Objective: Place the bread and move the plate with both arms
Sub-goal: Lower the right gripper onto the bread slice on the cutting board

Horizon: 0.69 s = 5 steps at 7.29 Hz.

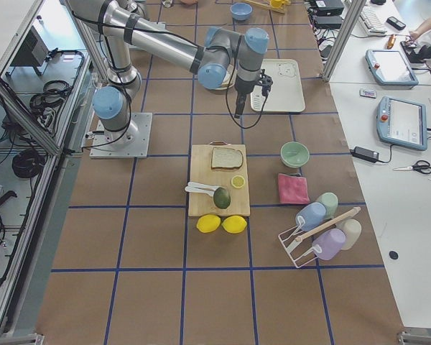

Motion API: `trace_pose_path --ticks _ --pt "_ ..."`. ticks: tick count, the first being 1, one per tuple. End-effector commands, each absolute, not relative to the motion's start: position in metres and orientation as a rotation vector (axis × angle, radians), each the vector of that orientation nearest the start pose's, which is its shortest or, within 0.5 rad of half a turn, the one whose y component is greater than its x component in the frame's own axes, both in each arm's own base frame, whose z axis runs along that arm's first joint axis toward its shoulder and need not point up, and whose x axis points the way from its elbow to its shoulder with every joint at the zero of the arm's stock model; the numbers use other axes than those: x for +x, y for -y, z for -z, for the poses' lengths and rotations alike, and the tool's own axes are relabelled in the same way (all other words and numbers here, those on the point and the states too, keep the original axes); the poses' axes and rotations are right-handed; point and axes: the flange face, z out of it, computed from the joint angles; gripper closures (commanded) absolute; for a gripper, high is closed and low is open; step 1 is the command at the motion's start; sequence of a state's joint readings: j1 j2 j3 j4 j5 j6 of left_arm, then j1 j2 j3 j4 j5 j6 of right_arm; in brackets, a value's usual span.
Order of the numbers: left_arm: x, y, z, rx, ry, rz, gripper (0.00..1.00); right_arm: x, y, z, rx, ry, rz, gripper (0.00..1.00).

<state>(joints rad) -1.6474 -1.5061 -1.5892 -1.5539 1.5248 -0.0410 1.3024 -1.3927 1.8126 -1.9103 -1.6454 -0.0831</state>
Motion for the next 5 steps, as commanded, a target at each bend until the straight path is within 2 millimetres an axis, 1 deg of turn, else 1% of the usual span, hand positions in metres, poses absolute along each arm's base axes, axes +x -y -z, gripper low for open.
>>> trace_pose_path --ticks 1,2,3,4,5 --pt "-0.173 0.456 -0.511 0.061 -3.189 0.096 0.0 -0.044 0.541 -0.277 0.383 -3.178 -0.168 0.17" --pt "-0.173 0.456 -0.511 0.061 -3.189 0.093 0.0 -0.05 0.542 -0.269 0.4 -3.182 -0.178 0.32" --pt "-0.173 0.456 -0.511 0.061 -3.189 0.093 0.0 -0.054 0.544 -0.258 0.399 -3.21 -0.222 0.32" --pt "-0.173 0.457 -0.511 0.063 -3.189 0.096 0.0 -0.055 0.544 -0.248 0.396 -3.212 -0.256 0.36" --pt "-0.173 0.456 -0.511 0.063 -3.189 0.096 0.0 -0.062 0.545 -0.238 0.398 -3.254 -0.309 0.42"
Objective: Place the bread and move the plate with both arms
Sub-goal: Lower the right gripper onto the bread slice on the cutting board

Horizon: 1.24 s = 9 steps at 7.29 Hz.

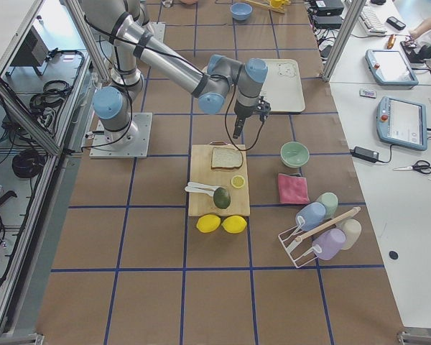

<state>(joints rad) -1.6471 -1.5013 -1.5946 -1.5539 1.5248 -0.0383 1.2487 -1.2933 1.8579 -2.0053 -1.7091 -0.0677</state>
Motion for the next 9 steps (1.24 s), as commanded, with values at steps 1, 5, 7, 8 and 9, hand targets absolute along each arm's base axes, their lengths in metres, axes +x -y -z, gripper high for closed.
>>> trace_pose_path --ticks 1,5,7,8,9 --pt "-0.173 0.456 -0.511 0.063 -3.189 0.096 0.0 -0.067 0.545 -0.233 0.403 -3.283 -0.335 0.44" --pt "-0.172 0.455 -0.511 0.068 -3.187 0.094 0.0 -0.074 0.553 -0.208 0.407 -3.303 -0.348 0.45" --pt "-0.172 0.455 -0.512 0.068 -3.187 0.096 0.0 -0.074 0.553 -0.204 0.405 -3.301 -0.36 0.45" --pt "-0.172 0.455 -0.512 0.068 -3.187 0.096 0.0 -0.074 0.554 -0.199 0.401 -3.299 -0.37 0.46" --pt "-0.172 0.455 -0.512 0.068 -3.187 0.096 0.0 -0.074 0.554 -0.198 0.401 -3.297 -0.375 0.46"
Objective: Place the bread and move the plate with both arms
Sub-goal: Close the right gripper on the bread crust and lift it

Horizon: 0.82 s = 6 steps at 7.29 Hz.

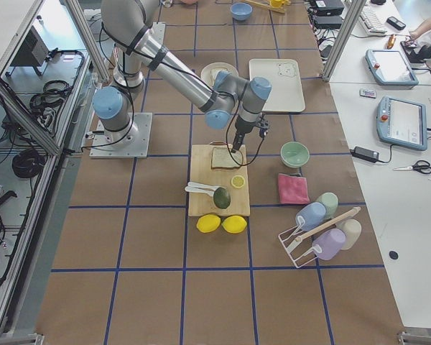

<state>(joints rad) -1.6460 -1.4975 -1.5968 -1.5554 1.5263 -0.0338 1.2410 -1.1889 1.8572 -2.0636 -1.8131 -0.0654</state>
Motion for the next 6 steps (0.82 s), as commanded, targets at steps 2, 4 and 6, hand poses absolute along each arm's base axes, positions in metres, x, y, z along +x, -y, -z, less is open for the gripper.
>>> trace_pose_path --ticks 2,4,6 --pt "-0.1723 0.4543 -0.511 0.068 -3.187 0.091 0.0 -0.0757 0.5532 -0.1966 0.399 -3.315 -0.389 0.5" --pt "-0.1722 0.4543 -0.511 0.068 -3.186 0.091 0.0 -0.0778 0.5519 -0.1948 0.383 -3.336 -0.411 0.53" --pt "-0.1723 0.4544 -0.5118 0.068 -3.187 0.094 0.0 -0.0778 0.5522 -0.1906 0.383 -3.332 -0.422 0.53"
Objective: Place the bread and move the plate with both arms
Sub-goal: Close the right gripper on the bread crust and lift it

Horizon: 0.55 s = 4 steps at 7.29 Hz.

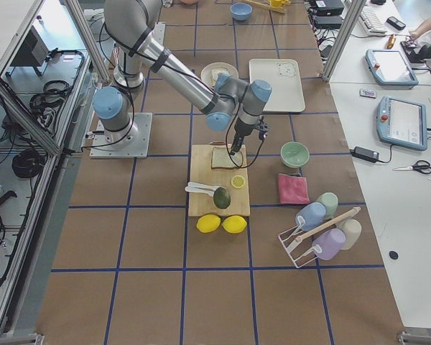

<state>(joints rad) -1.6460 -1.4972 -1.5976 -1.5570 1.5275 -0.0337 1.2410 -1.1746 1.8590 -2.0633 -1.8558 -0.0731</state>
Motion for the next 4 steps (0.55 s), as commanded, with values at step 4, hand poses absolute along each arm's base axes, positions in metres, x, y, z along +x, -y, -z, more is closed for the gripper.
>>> trace_pose_path --ticks 4 --pt "-0.1721 0.4538 -0.5117 0.068 -3.186 0.094 0.0 -0.0786 0.5527 -0.1868 0.379 -3.327 -0.435 0.58"
